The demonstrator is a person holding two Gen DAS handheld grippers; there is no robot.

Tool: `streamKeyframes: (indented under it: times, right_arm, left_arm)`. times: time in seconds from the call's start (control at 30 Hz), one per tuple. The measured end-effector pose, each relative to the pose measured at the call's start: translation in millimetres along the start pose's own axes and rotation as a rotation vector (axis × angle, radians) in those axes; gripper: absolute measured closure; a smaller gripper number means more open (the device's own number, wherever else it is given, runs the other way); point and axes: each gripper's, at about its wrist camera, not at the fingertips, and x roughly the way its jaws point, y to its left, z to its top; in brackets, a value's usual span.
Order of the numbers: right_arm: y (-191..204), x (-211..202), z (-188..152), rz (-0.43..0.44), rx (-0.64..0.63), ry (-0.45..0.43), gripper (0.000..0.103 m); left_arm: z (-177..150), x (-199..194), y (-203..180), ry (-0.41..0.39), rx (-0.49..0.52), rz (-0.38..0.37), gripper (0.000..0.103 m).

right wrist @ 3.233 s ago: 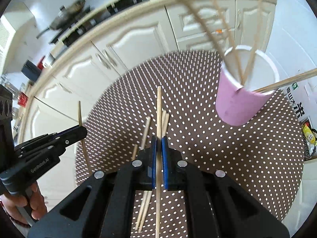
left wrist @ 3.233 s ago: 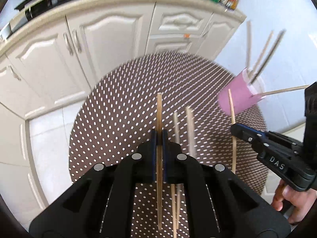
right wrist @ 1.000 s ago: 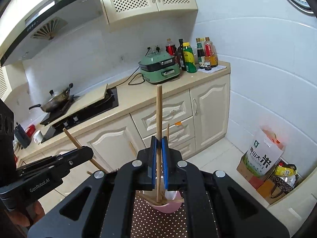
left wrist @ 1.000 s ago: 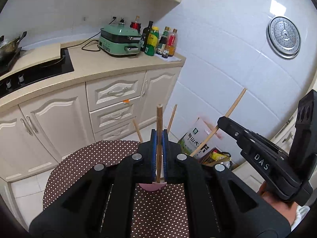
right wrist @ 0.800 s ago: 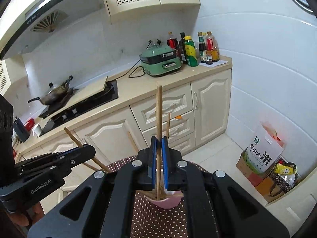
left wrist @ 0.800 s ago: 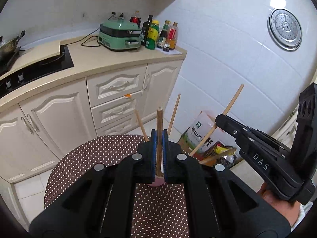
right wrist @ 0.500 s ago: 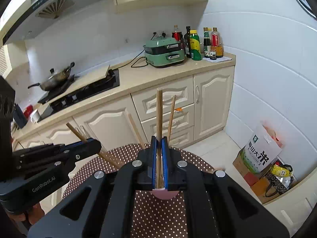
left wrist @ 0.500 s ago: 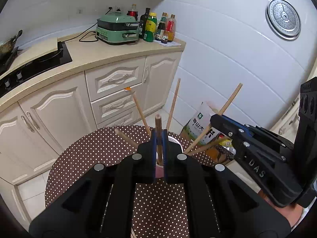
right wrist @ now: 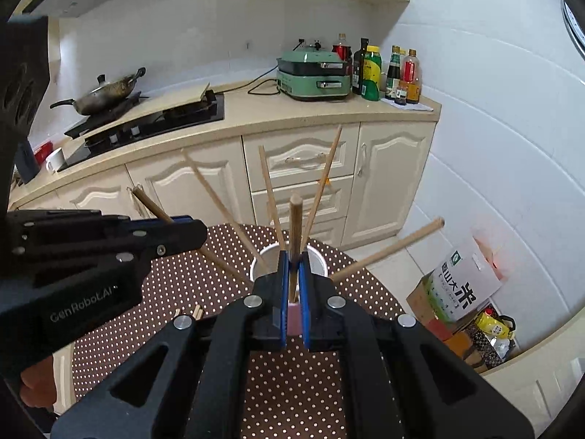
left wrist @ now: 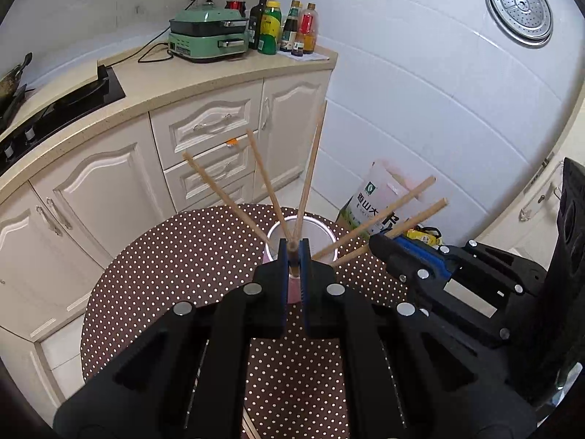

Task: Organize utensils
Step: 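Lower the chopsticks into the pink cup and open both grippers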

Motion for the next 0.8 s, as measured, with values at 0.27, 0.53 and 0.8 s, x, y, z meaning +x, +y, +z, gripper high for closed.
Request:
streamKeyframes:
  times: [0.27,0.53,0.8]
  right_arm:
    - [-4.1,9.1,-8.9,0.006,0.028,0.053,0.099]
    - [-7.8,10.3,-9.0,0.029,0.077,0.081,0.098]
    - [-7.6,-3.1,-9.6,0.042,0.109,0.065,0.086]
  left_arm:
    - [-3.9,5.8,2.7,0.039,-0.016,0.006,0.097]
    - [-4.6,7.3,5.8,0.081,-0.041,0.008,0.096]
    - [-7.7,-4.0,9.0,0.08,-0.05,0.022,0.096]
